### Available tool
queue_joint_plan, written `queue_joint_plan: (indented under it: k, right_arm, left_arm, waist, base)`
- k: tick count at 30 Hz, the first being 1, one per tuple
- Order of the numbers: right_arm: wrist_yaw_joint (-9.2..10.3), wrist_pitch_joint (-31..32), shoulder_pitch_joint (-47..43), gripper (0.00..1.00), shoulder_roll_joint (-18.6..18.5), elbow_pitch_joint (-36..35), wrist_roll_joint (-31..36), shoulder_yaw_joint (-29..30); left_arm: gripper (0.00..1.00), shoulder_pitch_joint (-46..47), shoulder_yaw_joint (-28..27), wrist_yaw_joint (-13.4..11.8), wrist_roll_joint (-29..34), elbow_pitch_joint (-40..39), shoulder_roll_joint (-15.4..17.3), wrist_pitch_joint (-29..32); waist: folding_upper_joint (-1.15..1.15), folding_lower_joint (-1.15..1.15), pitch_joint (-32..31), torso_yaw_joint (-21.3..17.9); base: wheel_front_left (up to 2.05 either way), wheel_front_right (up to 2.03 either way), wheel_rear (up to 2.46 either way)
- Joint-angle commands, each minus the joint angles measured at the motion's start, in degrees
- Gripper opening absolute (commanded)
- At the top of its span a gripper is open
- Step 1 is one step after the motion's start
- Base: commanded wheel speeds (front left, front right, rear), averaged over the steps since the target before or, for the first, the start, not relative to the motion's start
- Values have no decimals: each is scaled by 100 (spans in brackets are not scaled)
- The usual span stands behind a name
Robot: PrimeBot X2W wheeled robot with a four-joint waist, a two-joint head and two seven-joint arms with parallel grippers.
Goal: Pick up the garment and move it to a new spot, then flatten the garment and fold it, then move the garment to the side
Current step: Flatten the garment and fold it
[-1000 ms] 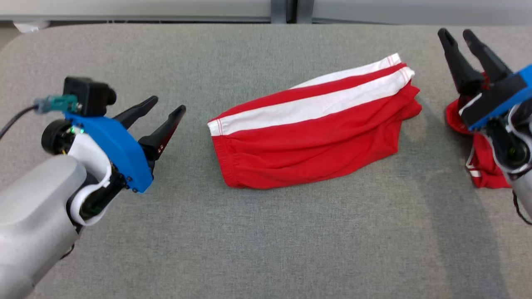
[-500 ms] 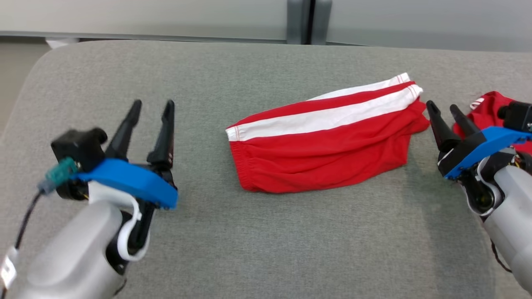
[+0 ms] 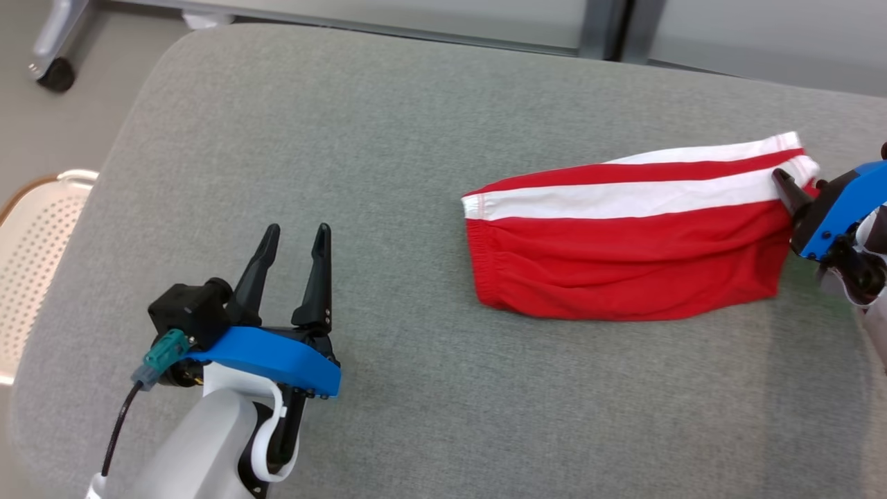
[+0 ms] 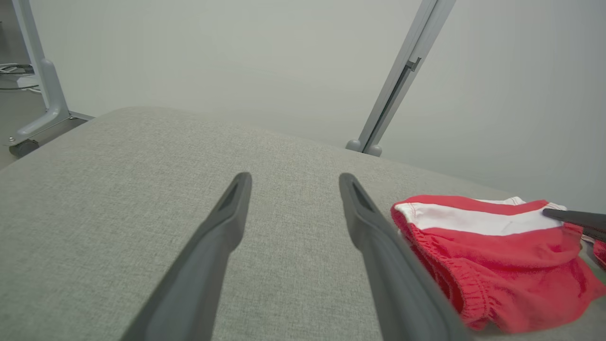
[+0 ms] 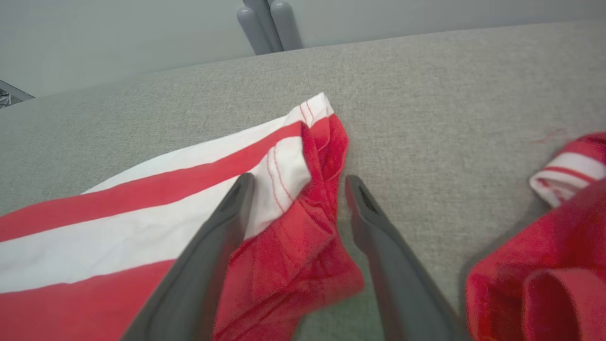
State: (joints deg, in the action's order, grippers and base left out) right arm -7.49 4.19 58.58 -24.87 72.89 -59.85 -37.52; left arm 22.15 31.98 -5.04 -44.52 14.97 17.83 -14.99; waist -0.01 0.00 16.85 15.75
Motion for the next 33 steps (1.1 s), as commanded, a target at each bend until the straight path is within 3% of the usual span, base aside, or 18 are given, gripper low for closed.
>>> queue_joint_plan:
  k: [1, 7, 11, 16, 17, 18, 19, 20, 33]
  right_arm:
    - [-1, 35, 50, 100, -42, 37, -22, 6]
    - [1, 775, -115, 100, -424, 113, 17, 199]
    - [5, 937, -249, 100, -595, 121, 84, 478]
    - [4, 1287, -318, 100, -381, 139, 180, 737]
    - [0, 1314, -309, 87, -311, 139, 209, 758]
    - [-2, 1295, -294, 56, -240, 137, 229, 779]
    - [-9, 1243, -272, 33, -171, 133, 249, 801]
    - [-9, 1195, -248, 0, -119, 128, 271, 818]
    - [-2, 807, 80, 0, 5, 107, 426, 843]
  left_arm:
    - [100, -43, -44, 19, 33, 17, -18, -24]
    - [100, -121, -277, 257, 313, 264, -328, -24]
    - [100, -107, -367, 385, 448, 399, -456, -25]
    - [100, -87, -459, 510, 579, 543, -574, -26]
    - [100, -87, -482, 519, 592, 569, -591, -25]
    - [100, -86, -504, 536, 622, 594, -610, -25]
    - [100, -86, -524, 557, 645, 615, -630, -25]
    - [100, -90, -545, 558, 661, 634, -646, -26]
    - [100, -274, -778, 662, 847, 895, -690, -26]
  waist:
    - [1, 0, 84, 94]
    - [1, 0, 186, 309]
    - [1, 0, 267, 395]
    - [1, 0, 343, 436]
    - [1, 0, 349, 438]
    - [1, 0, 351, 438]
    - [1, 0, 348, 435]
    - [1, 0, 342, 430]
    - [1, 0, -155, 188]
  base:
    - [0, 0, 0]
    - [0, 0, 0]
    - [0, 0, 0]
    - [0, 0, 0]
    - [0, 0, 0]
    - [0, 0, 0]
    - [0, 0, 0]
    - [0, 0, 0]
    - [0, 0, 0]
